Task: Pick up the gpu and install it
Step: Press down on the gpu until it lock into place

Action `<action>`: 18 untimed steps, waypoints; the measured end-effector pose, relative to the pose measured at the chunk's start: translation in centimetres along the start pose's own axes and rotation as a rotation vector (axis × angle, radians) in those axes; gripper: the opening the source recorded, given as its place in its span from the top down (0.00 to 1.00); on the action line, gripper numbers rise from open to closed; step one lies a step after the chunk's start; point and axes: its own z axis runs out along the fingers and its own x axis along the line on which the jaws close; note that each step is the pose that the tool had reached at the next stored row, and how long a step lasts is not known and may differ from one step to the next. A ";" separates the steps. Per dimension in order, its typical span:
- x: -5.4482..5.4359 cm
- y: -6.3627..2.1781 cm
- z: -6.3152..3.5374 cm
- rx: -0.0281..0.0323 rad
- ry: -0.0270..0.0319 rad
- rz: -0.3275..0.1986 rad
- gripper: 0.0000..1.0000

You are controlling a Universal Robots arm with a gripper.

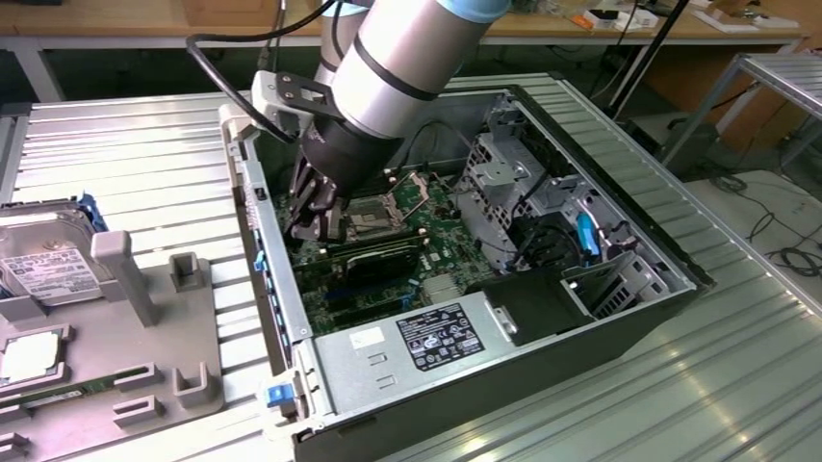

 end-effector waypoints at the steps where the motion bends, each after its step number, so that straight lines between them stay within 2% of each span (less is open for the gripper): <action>1: 0.0 0.00 0.01 -0.0001 0.0003 0.000 0.89; 5: 0.0 -0.05 0.11 0.0028 -0.0018 -0.001 0.89; 7: 0.0 -0.07 0.13 0.0051 -0.0163 -0.004 0.89; 10: 0.0 -0.07 0.14 0.0063 -0.0610 -0.012 0.89; 12: 0.0 -0.09 0.15 0.0048 -0.0906 -0.019 0.89; 13: 0.0 -0.13 0.12 0.0041 -0.0955 -0.020 0.89; 14: 0.0 -0.18 0.10 0.0016 -0.0956 -0.019 0.89; 15: 0.0 -0.25 -0.01 -0.0041 -0.0949 -0.018 0.89; 16: 0.0 -0.28 -0.23 -0.0124 -0.0939 -0.017 0.89; 17: -0.1 -0.28 -0.39 -0.0171 -0.0934 -0.017 0.89; 18: -0.1 -0.24 -0.75 -0.0282 -0.0925 -0.015 0.89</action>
